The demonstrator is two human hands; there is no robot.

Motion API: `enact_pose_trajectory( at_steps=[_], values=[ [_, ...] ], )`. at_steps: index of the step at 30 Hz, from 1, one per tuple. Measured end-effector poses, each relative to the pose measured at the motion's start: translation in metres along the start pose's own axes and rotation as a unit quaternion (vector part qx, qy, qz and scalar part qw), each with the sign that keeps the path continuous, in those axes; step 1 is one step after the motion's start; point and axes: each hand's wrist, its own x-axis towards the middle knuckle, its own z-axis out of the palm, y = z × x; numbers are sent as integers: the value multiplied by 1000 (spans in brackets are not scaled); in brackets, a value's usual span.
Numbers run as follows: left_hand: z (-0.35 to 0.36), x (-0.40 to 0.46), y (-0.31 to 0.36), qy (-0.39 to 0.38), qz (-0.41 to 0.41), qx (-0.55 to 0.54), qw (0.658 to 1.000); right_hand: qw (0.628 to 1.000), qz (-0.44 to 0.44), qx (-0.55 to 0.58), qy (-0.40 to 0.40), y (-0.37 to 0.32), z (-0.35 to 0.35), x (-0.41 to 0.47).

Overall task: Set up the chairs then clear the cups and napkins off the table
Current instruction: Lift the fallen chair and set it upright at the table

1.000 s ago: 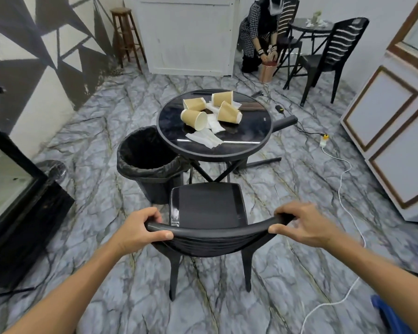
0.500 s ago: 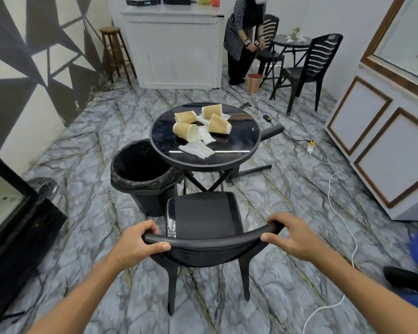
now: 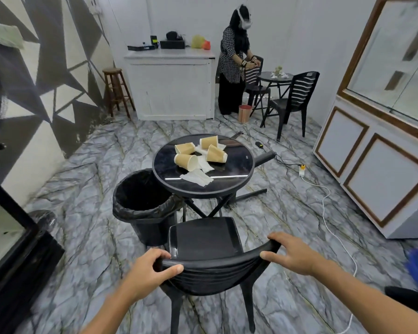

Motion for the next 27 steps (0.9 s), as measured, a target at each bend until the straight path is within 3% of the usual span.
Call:
enact_pose_trajectory(
  at_steps=[8,14,20,27],
  values=[
    [-13,5,16,-23,-31,-5,999,997,-27,-22,66,-4,1,-1],
    [-19,10,32,-71,-52,48,995,999,-34,23,29,11,-5,8],
    [19,51,97,-37,-17,100,994,998,-50,23,-30,47,-42,29],
    [90,126,185,-9,-29,90,996,999,-39,35,-1,131,-130,44]
  ],
)
